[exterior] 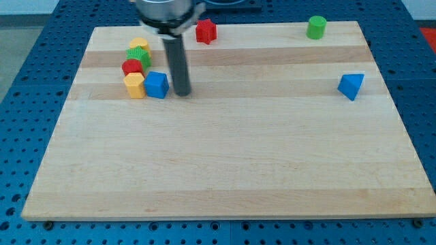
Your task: Push the blue triangle into the blue cube
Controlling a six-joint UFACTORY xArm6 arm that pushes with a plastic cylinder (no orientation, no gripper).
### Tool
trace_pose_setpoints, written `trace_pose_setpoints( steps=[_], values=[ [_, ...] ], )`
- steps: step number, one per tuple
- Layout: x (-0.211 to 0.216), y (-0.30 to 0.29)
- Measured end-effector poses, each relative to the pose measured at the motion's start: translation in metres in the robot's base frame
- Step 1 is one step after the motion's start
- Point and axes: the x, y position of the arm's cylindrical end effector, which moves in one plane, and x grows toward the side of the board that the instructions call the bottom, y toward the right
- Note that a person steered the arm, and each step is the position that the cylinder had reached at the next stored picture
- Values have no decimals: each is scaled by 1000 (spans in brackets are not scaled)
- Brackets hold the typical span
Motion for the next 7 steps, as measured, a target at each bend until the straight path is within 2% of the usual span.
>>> trace_pose_setpoints(
  steps=[1, 2, 3, 5, 6, 7],
  values=[
    [26, 91],
    [78, 172],
    [84, 232],
    [43, 319],
    [22, 337],
    [4, 317]
  ],
)
